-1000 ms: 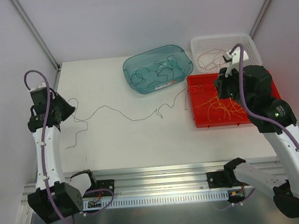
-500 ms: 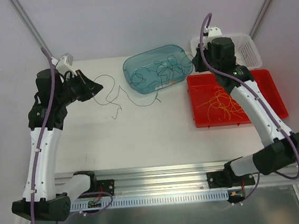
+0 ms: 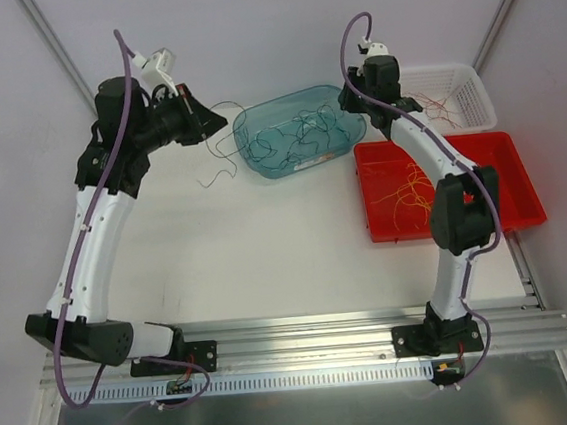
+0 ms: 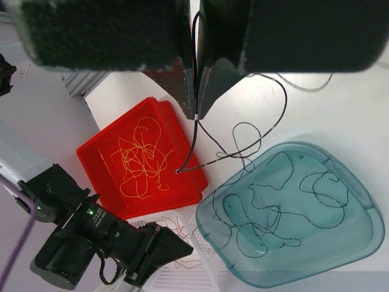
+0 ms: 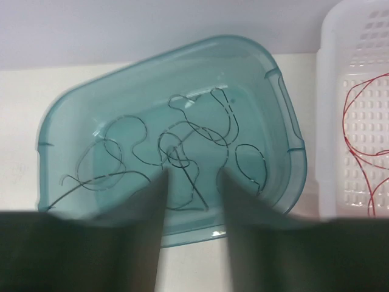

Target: Untangle the cables

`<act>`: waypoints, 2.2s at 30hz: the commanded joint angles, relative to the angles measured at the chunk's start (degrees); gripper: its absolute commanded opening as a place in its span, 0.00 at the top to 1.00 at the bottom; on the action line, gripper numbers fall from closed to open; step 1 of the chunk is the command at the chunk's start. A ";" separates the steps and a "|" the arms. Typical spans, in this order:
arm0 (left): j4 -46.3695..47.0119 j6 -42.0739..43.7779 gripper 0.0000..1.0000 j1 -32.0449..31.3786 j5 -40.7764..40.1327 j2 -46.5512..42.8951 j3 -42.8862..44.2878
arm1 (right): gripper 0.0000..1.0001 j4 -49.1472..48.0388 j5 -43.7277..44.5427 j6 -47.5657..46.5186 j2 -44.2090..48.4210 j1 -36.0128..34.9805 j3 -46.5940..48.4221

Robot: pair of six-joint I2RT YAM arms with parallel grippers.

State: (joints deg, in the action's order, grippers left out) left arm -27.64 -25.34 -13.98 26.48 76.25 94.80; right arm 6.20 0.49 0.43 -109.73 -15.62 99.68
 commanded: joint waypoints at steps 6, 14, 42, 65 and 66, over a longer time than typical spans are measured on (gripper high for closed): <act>4.96 3.63 1.00 -1.40 -0.20 12.60 14.52 | 0.30 1.36 -6.46 1.16 -2.62 1.90 5.90; 5.31 4.16 1.00 -1.93 0.24 25.52 32.53 | 0.24 9.78 -5.68 -1.55 22.25 2.70 -11.51; 30.98 -4.63 1.00 -5.80 -1.78 58.93 29.84 | 0.23 35.46 -9.37 5.11 82.75 2.61 -49.14; 23.07 -2.69 0.16 -5.36 -13.56 41.10 14.71 | 0.20 47.23 -1.83 -2.53 85.74 2.61 -37.81; 22.81 -2.35 0.14 -5.36 -13.73 38.04 12.97 | 0.18 47.94 -0.94 -2.80 86.00 2.61 -37.11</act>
State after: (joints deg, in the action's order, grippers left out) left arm -5.63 -28.95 -19.77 14.90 124.57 109.71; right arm 50.48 -4.78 0.71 -24.84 -12.95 59.02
